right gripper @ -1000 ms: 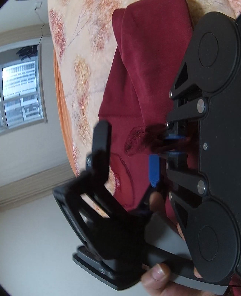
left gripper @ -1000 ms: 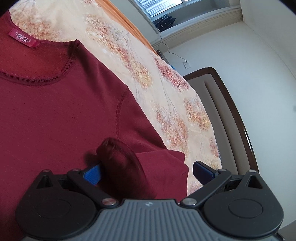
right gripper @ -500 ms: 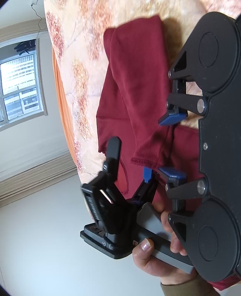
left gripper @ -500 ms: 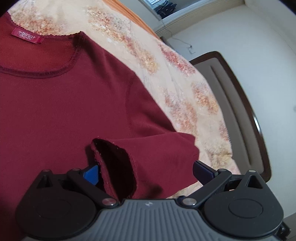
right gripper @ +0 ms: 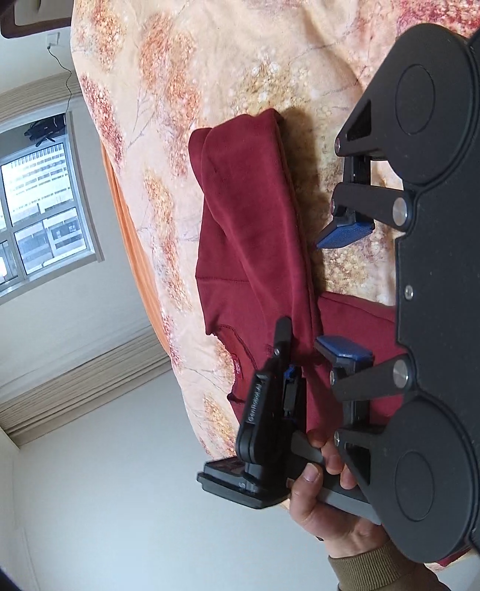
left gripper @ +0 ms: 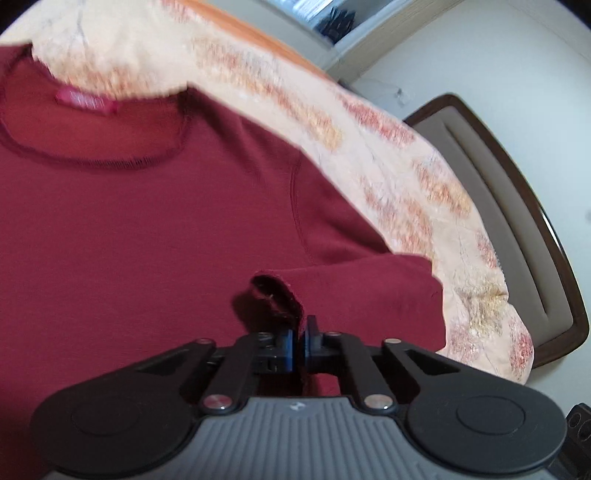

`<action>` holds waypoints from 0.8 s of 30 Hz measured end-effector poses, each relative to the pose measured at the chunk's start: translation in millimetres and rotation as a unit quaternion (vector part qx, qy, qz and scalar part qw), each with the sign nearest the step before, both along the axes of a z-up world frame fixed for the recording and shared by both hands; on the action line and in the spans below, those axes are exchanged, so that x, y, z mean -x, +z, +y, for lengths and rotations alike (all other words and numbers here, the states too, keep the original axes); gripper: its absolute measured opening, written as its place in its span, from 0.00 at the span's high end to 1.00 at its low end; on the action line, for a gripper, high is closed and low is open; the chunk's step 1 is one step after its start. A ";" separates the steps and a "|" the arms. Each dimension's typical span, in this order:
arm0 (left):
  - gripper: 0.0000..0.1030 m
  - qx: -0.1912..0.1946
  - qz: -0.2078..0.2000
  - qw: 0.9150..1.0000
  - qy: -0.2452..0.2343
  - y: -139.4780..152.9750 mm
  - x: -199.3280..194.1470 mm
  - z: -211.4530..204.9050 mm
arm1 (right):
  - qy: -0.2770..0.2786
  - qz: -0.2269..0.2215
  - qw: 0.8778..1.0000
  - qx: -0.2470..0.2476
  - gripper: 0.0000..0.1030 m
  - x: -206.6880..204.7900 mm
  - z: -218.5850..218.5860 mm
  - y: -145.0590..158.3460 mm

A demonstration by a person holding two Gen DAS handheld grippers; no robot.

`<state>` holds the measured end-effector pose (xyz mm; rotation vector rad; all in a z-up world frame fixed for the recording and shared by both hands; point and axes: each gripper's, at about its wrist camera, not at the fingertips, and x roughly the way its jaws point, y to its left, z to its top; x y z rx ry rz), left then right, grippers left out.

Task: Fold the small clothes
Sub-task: 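Carry the cuff across the body with the right tool while the left tool grasps the other cuff, then lay the sleeve cuffs onto the sweater body and open both tools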

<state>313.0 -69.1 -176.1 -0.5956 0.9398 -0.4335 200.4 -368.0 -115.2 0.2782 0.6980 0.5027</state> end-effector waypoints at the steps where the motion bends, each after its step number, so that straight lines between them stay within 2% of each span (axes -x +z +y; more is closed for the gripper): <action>1: 0.97 0.001 -0.009 1.000 0.005 3.7 2.8 3.5 | -0.002 0.001 1.000 0.000 0.46 1.0 -1.9 0.4; 7: 0.97 0.014 -0.058 0.996 0.059 37.6 14.2 57.8 | -0.012 -0.002 1.000 -0.002 0.46 1.0 -3.5 7.5; 11: 0.97 -0.022 -0.073 0.991 0.108 54.0 22.2 117.3 | -0.018 0.002 1.000 -0.003 0.46 -1.6 -2.1 8.9; 16: 0.97 -0.088 -0.043 0.976 0.193 52.6 31.4 194.1 | -0.019 0.007 1.000 -0.001 0.46 -6.4 2.3 8.1; 18: 0.97 -0.102 -0.033 0.971 0.213 51.2 35.7 216.0 | -0.020 0.009 1.000 0.000 0.46 -10.3 4.5 6.2; 24: 0.97 -0.144 -0.009 0.961 0.237 41.4 42.9 235.0 | -0.041 0.018 0.999 -0.022 0.46 -39.7 2.7 1.6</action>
